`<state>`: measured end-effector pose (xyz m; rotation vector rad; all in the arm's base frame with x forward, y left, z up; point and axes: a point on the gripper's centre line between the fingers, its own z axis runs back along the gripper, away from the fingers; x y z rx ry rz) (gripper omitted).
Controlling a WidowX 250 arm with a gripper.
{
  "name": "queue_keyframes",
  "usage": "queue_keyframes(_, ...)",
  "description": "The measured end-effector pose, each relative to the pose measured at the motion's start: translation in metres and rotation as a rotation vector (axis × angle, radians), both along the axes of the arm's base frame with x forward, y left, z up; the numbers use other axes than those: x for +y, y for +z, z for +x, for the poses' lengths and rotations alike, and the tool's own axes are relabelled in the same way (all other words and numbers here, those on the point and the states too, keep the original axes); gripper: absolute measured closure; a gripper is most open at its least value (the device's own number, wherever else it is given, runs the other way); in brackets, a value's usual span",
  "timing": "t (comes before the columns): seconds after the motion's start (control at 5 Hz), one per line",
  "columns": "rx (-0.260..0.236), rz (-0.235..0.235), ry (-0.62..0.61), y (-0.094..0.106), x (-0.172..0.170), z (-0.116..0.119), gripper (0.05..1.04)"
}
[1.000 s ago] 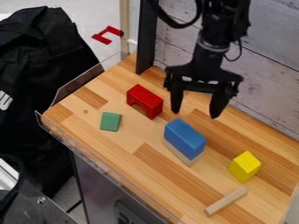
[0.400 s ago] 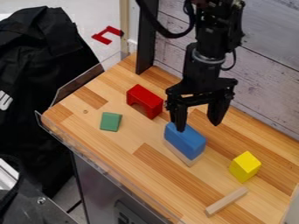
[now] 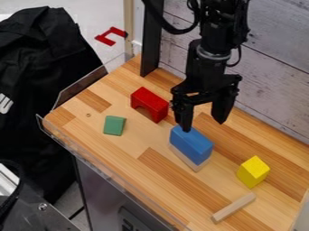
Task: Move the blue block to the top side of the table
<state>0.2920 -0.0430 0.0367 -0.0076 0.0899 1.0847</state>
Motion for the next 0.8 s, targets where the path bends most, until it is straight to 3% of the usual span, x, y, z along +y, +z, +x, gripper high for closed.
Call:
queue_keyframes(0.2,0.042,0.047,0.046,0.001,0.006,-0.003,0.082)
queue_keyframes(0.6,0.105,0.083,0.178,-0.006,0.011,-0.019,0.082)
queue_keyframes(0.8,0.089,0.041,0.251,-0.006,0.016,-0.023,0.082)
